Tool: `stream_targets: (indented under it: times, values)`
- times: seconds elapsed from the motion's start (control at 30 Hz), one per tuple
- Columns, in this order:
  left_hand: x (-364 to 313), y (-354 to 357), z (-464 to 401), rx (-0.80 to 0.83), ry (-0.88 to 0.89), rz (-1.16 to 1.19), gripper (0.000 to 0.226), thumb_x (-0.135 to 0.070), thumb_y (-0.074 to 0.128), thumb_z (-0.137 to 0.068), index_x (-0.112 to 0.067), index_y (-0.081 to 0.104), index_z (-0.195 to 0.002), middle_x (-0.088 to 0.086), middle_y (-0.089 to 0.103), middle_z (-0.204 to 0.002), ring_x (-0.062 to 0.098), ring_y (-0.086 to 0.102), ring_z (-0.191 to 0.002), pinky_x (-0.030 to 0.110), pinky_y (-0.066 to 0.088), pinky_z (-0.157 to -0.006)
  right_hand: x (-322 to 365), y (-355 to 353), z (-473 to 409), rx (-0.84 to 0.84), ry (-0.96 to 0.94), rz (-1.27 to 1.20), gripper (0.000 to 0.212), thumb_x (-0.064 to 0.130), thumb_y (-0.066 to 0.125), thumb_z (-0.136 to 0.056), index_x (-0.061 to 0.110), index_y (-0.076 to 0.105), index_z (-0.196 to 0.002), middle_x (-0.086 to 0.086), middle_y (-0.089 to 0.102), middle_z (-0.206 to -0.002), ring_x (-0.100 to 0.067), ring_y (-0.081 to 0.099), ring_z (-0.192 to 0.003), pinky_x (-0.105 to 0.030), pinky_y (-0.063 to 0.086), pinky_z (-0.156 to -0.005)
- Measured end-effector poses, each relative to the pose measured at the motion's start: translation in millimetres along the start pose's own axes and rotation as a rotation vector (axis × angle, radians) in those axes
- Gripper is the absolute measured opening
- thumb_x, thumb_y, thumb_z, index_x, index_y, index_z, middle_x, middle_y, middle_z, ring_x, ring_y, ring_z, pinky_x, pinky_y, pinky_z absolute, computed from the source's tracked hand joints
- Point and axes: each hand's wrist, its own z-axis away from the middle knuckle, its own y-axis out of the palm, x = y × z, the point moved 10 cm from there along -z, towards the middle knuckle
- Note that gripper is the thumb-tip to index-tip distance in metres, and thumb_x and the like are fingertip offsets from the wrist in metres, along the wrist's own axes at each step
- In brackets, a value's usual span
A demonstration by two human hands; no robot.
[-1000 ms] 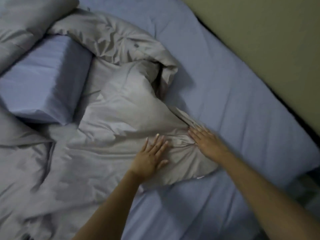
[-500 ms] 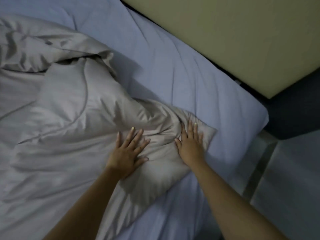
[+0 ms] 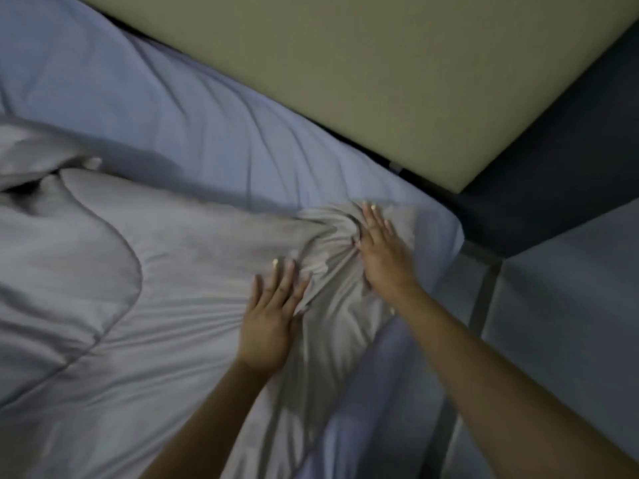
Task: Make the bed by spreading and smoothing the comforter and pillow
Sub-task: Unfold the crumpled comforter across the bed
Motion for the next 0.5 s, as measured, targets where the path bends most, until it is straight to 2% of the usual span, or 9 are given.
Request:
stream_targets:
  times: [0.07,0.17,0.23,0.3,0.33,0.4,0.5]
  values:
    - [-42,-5,-49,-0.050,0.005,0.034,0.052,-0.039,0.017,-0.103,-0.020,0.036,-0.147,0.006,0.033,-0.155,0.029,0.023,-0.145,0.048,0.018,-0.114,-51,-35,-19,-0.031,0.018,0.043,0.064,0.030,0.014,-0.093,-0.010,0.037,-0.139,-0.018,0.024,-0.154,-0.034,0.024,-0.143,-0.039,0.011,-0.117]
    - [-73,1,-107,-0.074,-0.008,0.065,0.051,-0.031,0.028,-0.099,-0.017,0.042,-0.145,0.006,0.034,-0.154,0.032,0.023,-0.145,0.050,0.019,-0.114,-106,-76,-42,-0.055,-0.001,0.130,0.061,0.026,0.015,-0.093,-0.006,0.042,-0.138,-0.023,0.029,-0.151,-0.041,0.029,-0.139,-0.045,0.016,-0.115]
    - [-71,21,-125,-0.026,-0.016,0.034,0.050,-0.032,0.023,-0.101,-0.017,0.046,-0.143,0.008,0.038,-0.152,0.036,0.028,-0.142,0.057,0.027,-0.111,-118,-78,-52,-0.010,-0.057,0.166,0.067,0.030,0.005,-0.092,0.000,0.036,-0.143,-0.020,0.023,-0.154,-0.036,0.022,-0.143,-0.037,0.005,-0.116]
    - [-61,50,-128,0.052,-0.028,-0.028,0.053,-0.037,0.015,-0.103,-0.018,0.046,-0.142,0.009,0.039,-0.151,0.038,0.031,-0.140,0.061,0.031,-0.108,-125,-59,-57,0.040,-0.069,0.153,0.069,0.035,-0.001,-0.092,0.005,0.026,-0.148,-0.015,0.013,-0.158,-0.030,0.011,-0.147,-0.036,-0.004,-0.117]
    - [-56,64,-127,0.088,-0.036,-0.062,0.054,-0.038,0.014,-0.103,-0.019,0.043,-0.144,0.009,0.038,-0.152,0.037,0.030,-0.141,0.060,0.030,-0.109,-133,-43,-58,0.068,-0.035,0.138,0.063,0.037,0.005,-0.096,0.010,0.021,-0.150,-0.014,0.008,-0.159,-0.028,0.006,-0.148,-0.039,-0.005,-0.119]
    - [-52,89,-123,0.137,-0.042,-0.146,0.056,-0.043,0.010,-0.102,-0.022,0.033,-0.148,0.011,0.031,-0.155,0.036,0.024,-0.144,0.058,0.022,-0.112,-154,-5,-53,0.138,0.090,0.057,0.057,0.043,0.022,-0.101,0.024,0.008,-0.153,-0.010,0.000,-0.161,-0.025,-0.001,-0.148,-0.041,-0.002,-0.120]
    - [-49,108,-117,0.166,-0.055,-0.219,0.061,-0.050,0.018,-0.098,-0.023,0.023,-0.152,0.011,0.017,-0.160,0.034,0.013,-0.147,0.054,0.011,-0.115,-164,35,-40,0.151,0.184,-0.034,0.065,0.057,0.025,-0.097,0.035,-0.002,-0.152,-0.007,-0.007,-0.161,-0.021,-0.008,-0.148,-0.038,-0.004,-0.120]
